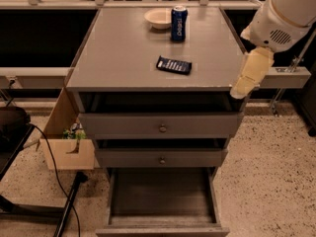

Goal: Place rxbar blueberry into bottom drawer

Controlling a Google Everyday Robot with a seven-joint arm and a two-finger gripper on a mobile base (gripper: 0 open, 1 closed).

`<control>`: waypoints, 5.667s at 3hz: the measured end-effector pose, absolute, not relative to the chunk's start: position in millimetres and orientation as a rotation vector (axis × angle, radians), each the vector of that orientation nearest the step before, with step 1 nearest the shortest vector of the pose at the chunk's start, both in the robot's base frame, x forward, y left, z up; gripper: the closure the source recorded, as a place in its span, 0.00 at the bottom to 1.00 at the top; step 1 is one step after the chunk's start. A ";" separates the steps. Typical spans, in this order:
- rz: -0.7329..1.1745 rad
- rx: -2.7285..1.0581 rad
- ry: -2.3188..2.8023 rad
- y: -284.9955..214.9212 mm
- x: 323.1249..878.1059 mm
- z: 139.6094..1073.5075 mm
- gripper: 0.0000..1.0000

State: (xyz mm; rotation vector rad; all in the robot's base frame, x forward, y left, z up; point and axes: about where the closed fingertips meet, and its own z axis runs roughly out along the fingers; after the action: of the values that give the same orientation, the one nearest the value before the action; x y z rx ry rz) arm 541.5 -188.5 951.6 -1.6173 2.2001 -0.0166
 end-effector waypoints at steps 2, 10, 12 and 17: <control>-0.002 -1.515 2.204 -180.7 619.0 921.4 0.00; 0.254 -1.519 2.178 -101.6 736.2 843.5 0.00; 0.298 -1.564 2.158 -82.6 730.4 832.4 0.00; 0.322 -1.605 2.164 -57.6 737.8 814.6 0.36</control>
Offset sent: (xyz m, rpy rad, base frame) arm 0.1019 0.0120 -0.0393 0.0817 -0.0353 -0.0946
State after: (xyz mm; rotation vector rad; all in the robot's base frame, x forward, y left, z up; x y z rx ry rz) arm 737.8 -57.6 814.6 -1.6054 2.1635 0.3218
